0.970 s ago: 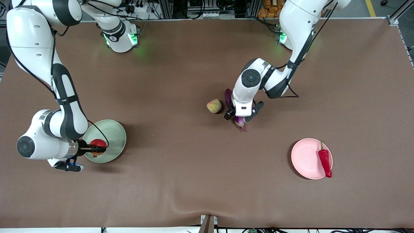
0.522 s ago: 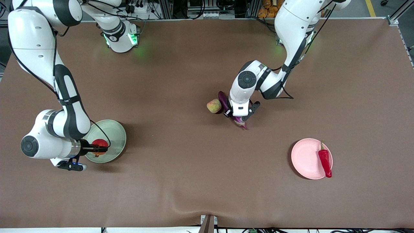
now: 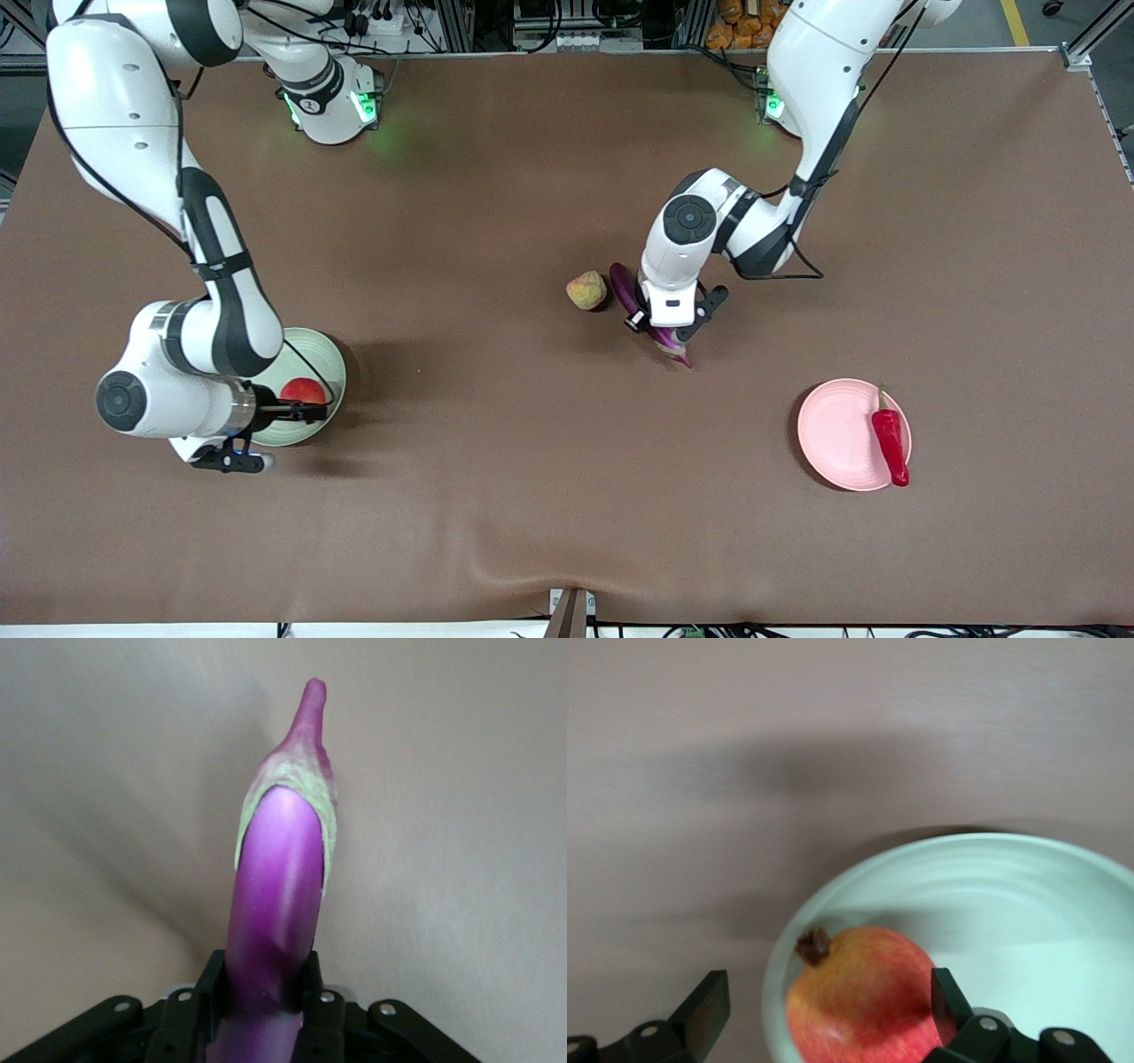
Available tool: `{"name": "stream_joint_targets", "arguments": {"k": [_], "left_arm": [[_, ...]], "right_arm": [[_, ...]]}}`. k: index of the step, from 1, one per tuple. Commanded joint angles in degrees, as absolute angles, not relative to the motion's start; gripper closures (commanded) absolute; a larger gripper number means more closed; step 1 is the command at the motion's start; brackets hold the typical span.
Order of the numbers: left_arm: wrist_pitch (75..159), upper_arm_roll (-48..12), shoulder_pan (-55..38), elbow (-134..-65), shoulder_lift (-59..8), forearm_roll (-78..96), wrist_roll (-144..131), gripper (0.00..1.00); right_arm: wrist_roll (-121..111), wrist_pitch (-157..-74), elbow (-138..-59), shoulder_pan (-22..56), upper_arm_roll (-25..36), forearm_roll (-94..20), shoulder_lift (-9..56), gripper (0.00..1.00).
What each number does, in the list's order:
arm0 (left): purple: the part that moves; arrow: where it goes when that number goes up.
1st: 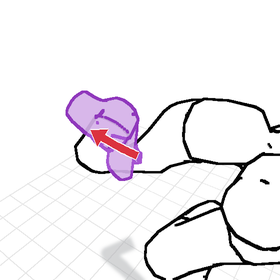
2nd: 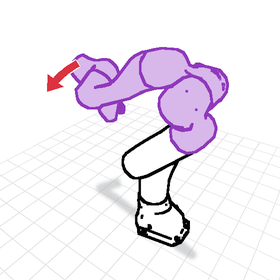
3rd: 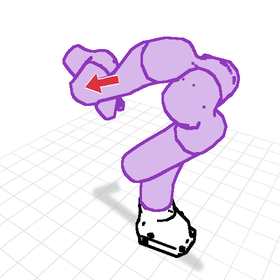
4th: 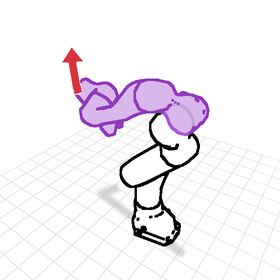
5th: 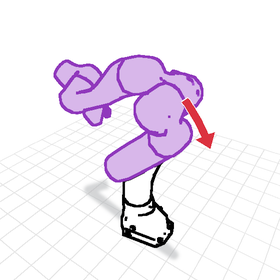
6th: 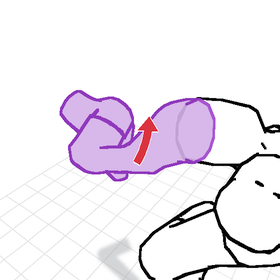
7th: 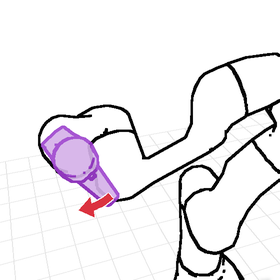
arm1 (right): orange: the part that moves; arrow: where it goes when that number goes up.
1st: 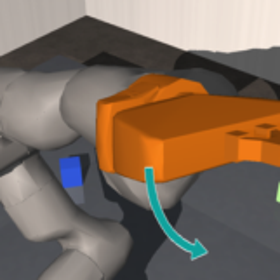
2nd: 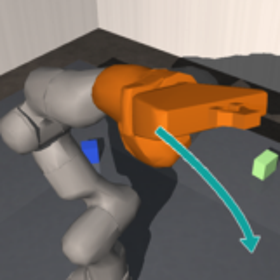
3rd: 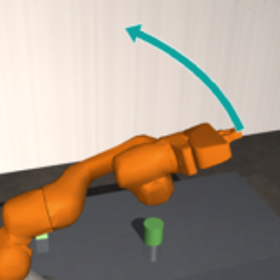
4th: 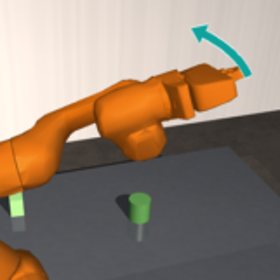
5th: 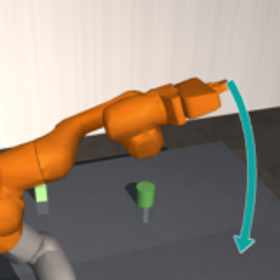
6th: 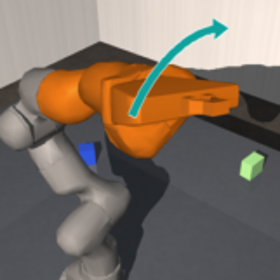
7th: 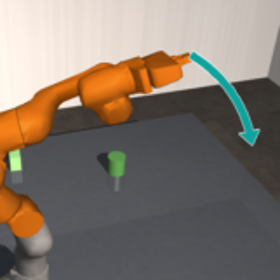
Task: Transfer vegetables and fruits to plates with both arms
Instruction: 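Release the pomegranate on the green plate while the left gripper grasps eggplant, then lift the eggplant toward the pink plate while the right gripper grasps apple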
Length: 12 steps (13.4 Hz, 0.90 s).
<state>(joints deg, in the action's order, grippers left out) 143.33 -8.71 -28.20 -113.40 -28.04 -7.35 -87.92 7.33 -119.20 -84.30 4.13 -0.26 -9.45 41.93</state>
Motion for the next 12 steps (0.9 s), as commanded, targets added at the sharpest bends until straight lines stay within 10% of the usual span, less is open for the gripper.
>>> {"name": "stream_joint_targets", "arguments": {"k": [1,12], "left_arm": [[133.7,-9.1,-24.4,-114.2,-19.8,-9.2,-82.1,1.0],[122.6,-9.5,-14.9,-107.4,-15.6,-7.2,-63.9,1.0]], "right_arm": [[22.0,-115.9,-81.0,10.2,-0.4,-10.1,40.7,0.0],[68.2,-118.5,-80.4,31.7,-4.0,-15.4,41.3,0.0]]}}
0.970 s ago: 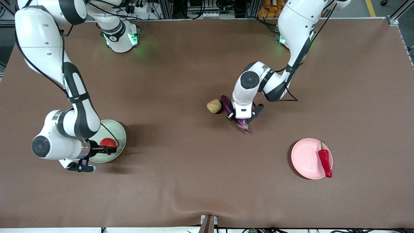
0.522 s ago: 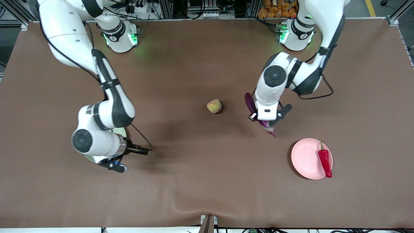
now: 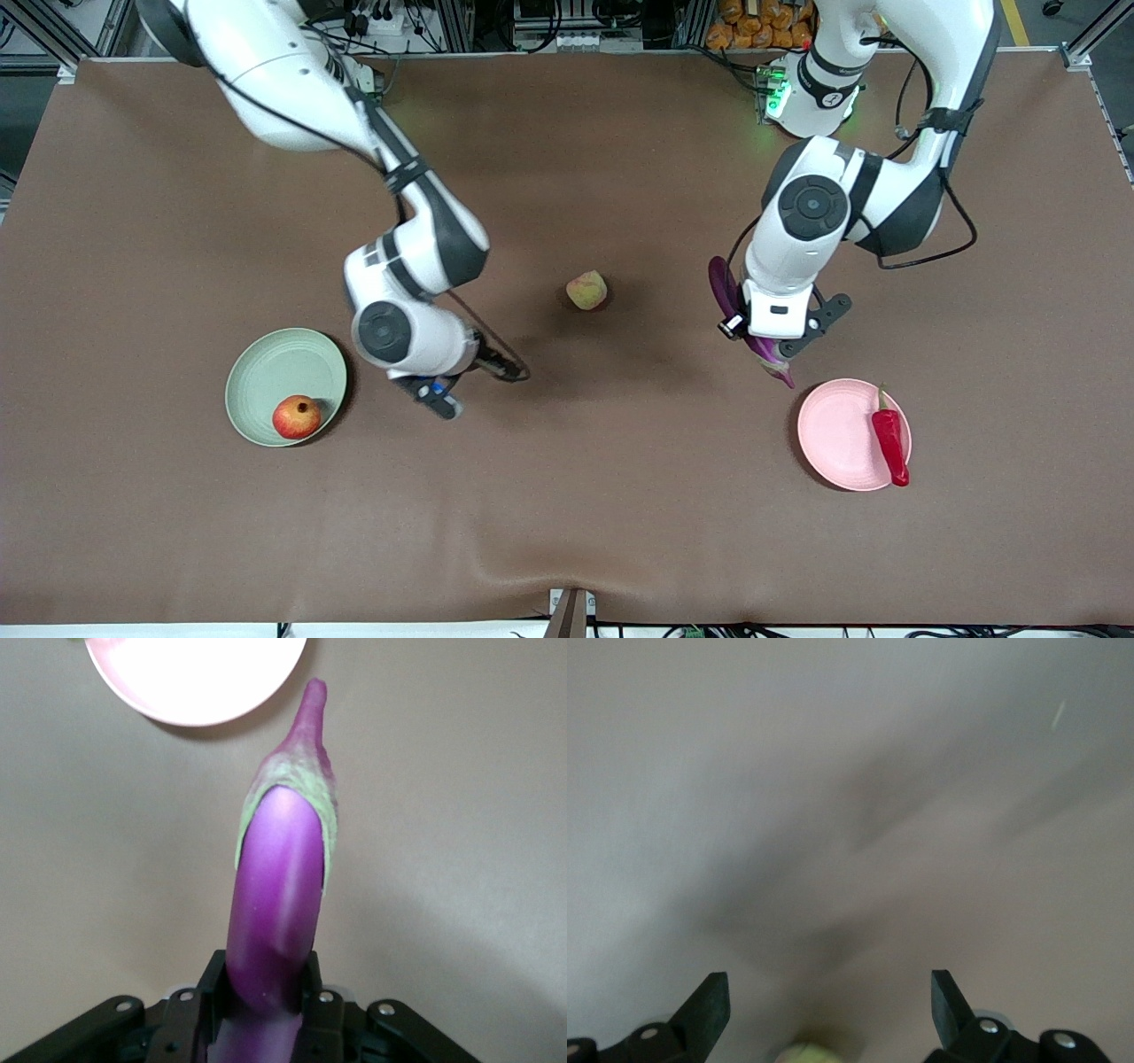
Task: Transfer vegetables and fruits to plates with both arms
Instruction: 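Lift the eggplant toward the pink plate while the right gripper grasps apple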
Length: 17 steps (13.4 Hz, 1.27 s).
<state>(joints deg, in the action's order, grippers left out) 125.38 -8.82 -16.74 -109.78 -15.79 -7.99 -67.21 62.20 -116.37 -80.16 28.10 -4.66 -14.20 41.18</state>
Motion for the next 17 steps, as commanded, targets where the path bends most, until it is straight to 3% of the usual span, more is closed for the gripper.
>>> {"name": "stream_joint_targets", "arguments": {"k": [1,12,13,14,15,17], "left_arm": [[122.2,-9.4,-13.6,-106.8,-15.7,-6.2,-61.0,1.0],[116.7,-9.1,-1.3,-100.6,-16.8,-4.1,-38.1,1.0],[115.1,-9.2,0.3,-99.8,-16.5,-4.1,-35.3,1.0],[113.0,-9.4,1.7,-98.4,-16.6,-4.1,-32.3,1.0],[112.2,-9.3,2.5,-97.5,-16.8,-4.1,-30.3,1.0],[112.1,-9.2,4.0,-96.2,-17.4,-4.1,-27.7,1.0]], "right_arm": [[70.8,-119.2,-80.7,33.2,-4.0,-15.5,41.5,0.0],[81.8,-126.7,-82.1,44.5,-3.3,-13.5,47.0,0.0],[82.2,-127.1,-82.1,44.6,-3.0,-12.3,47.3,0.64],[82.2,-126.6,-81.7,44.6,-2.7,-10.1,47.2,0.88],[81.9,-126.0,-81.4,43.5,-2.7,-9.1,46.8,1.0],[81.5,-120.3,-79.4,41.3,-2.7,-9.4,45.3,1.0]]}}
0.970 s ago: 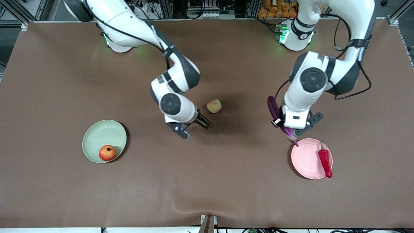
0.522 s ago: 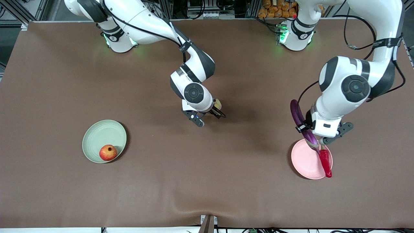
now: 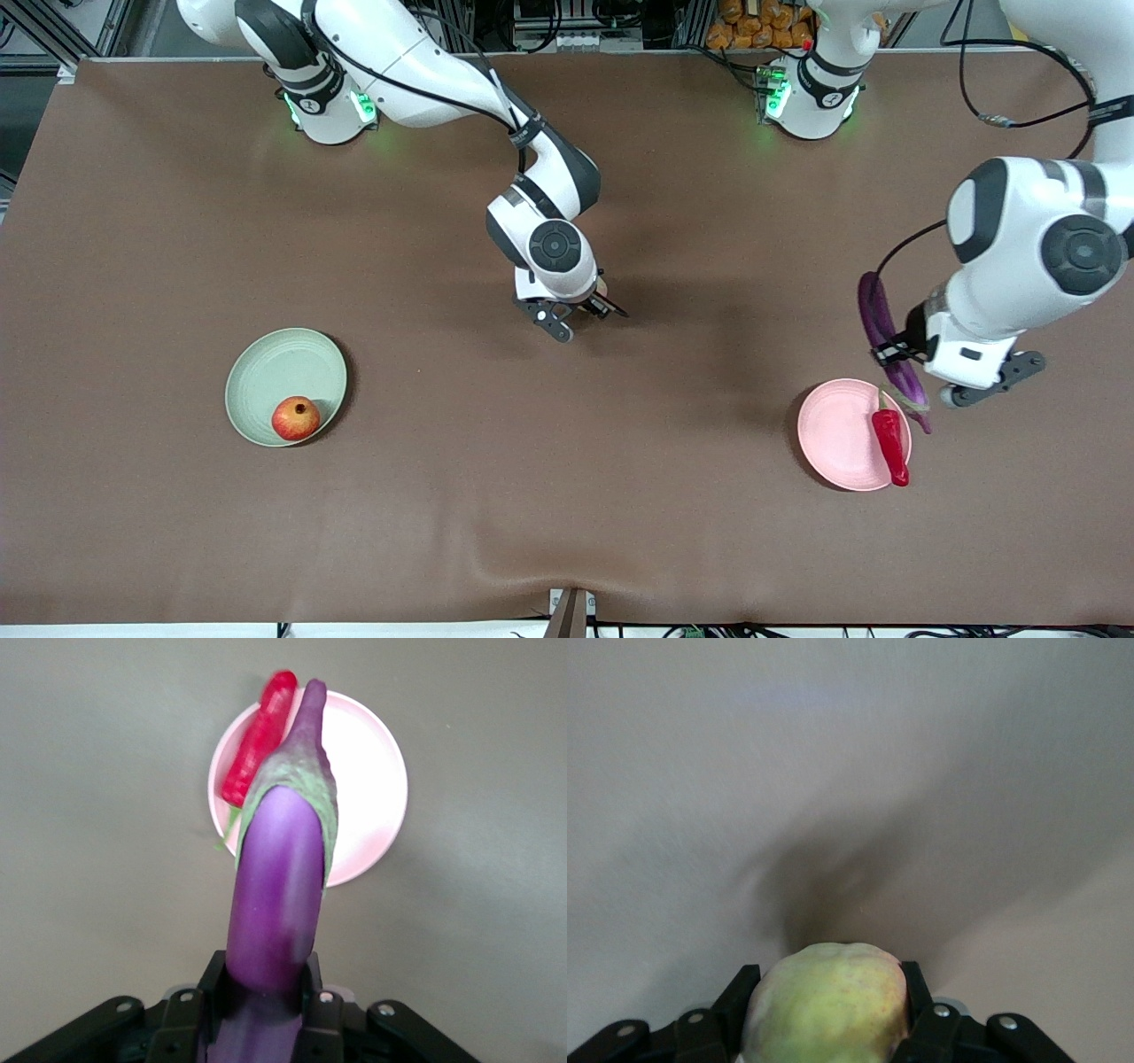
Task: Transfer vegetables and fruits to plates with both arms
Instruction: 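Carry the apple to the green plate while the left gripper lowers eggplant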
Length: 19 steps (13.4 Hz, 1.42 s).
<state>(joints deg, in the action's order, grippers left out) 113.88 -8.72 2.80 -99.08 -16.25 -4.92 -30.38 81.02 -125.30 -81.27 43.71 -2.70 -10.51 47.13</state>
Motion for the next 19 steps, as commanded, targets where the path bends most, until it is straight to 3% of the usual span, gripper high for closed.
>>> {"name": "stream_joint_targets", "arguments": {"k": [1,5,11,14,19], "left_arm": [[112.0,-9.1,4.0,-95.9,-17.4,-4.1,-27.1,1.0],[109.7,-8.9,6.9,-93.1,-18.2,-4.1,-20.5,1.0],[109.7,-8.8,8.9,-90.2,-20.7,-4.4,-17.7,1.0],[108.9,-8.8,10.0,-88.7,-21.3,-4.9,-14.8,1.0],[108.9,-8.8,11.7,-84.3,-26.3,-4.9,-11.3,1.0]], "right_arm": [[81.2,-116.1,-77.9,38.7,-2.7,-9.2,44.9,1.0],[61.5,-99.8,-75.8,24.7,-2.7,-9.1,38.2,1.0],[33.2,-91.2,-76.4,6.8,-2.6,-7.0,33.9,1.0],[21.3,-91.9,-78.8,-0.4,-2.6,-5.4,34.3,1.0],[14.1,-103.9,-87.1,-4.7,-2.7,-0.6,34.6,1.0]]}}
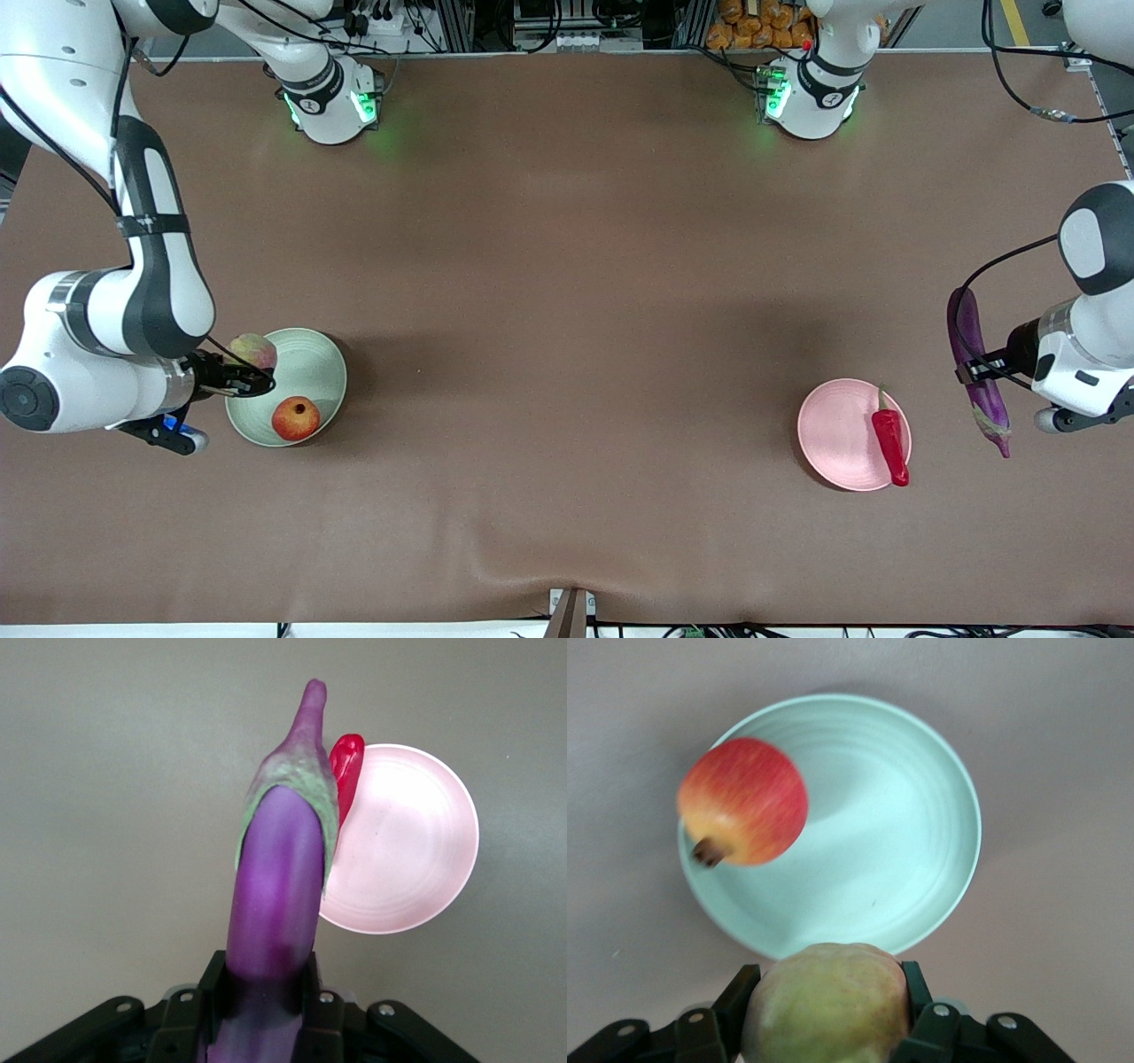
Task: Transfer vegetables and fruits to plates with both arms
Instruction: 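Carry the apple to the green plate while the left gripper lowers eggplant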
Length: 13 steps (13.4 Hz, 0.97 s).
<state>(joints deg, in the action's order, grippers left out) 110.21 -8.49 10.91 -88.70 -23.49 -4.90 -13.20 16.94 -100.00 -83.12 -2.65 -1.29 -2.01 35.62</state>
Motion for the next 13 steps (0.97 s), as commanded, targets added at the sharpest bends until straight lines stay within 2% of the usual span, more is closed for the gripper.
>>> {"name": "stream_joint_targets", "arguments": {"k": [1,5,6,7,8,9,13], "left_arm": [[109.0,-8.8,12.4,-84.0,-26.9,-4.7,-10.1,1.0],[109.3,-8.8,12.5,-82.0,-30.0,-4.8,-8.5,1.0],[109.6,-8.7,12.5,-81.9,-30.4,-4.9,-8.5,1.0],[109.7,-8.7,12.5,-81.6,-30.9,-4.9,-8.3,1.0],[109.7,-8.7,12.5,-81.6,-31.2,-4.8,-8.2,1.0],[109.7,-8.8,12.5,-81.6,-31.6,-4.6,-8.4,1.0],[110.5,-9.3,11.6,-81.7,-33.9,-3.6,-10.1,1.0]], "right_arm": [[12.8,-106.2,-88.8,-5.4,-2.7,-0.6,34.6,1.0],[10.0,-112.6,-91.6,-7.0,-2.7,-0.8,35.6,1.0],[9.9,-112.7,-91.5,-7.0,-2.7,-1.0,35.8,0.87],[9.9,-112.7,-91.2,-6.9,-2.7,-1.1,36.4,0.41],[10.0,-112.7,-91.1,-7.0,-2.8,-1.2,36.9,0.14],[10.0,-112.8,-91.1,-6.9,-2.9,-1.2,37.0,0.0],[10.1,-112.0,-90.1,-6.9,-3.2,-1.3,36.8,0.0]]}}
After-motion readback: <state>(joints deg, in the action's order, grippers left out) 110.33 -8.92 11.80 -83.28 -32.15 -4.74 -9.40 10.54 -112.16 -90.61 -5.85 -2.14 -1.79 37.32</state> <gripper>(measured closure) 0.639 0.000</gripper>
